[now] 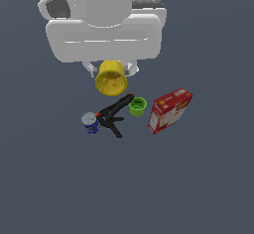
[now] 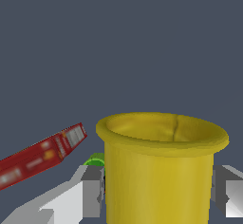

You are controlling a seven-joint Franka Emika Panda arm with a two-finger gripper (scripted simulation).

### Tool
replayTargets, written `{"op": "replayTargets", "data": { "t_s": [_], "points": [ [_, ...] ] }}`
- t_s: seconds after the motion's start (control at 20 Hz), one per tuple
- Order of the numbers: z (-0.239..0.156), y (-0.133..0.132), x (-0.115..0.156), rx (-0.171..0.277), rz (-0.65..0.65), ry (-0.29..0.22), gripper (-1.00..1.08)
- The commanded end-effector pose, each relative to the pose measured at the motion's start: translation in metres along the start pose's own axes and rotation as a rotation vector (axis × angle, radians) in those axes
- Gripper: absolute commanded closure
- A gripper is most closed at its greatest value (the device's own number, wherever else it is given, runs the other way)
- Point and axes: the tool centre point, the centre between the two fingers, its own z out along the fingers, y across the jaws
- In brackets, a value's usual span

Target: Pick up a designated object from a clutter of objects.

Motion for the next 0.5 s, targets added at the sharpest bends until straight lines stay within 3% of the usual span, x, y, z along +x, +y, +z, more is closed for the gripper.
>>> {"op": "replayTargets", "data": {
  "t_s": [0.0, 0.45],
  "points": [
    [-0.014, -0.008, 0.001, 0.000, 0.001, 0.000, 1.08],
    [-0.032, -0.018, 0.005, 0.001, 0.001, 0.000, 1.08]
  ]
}}
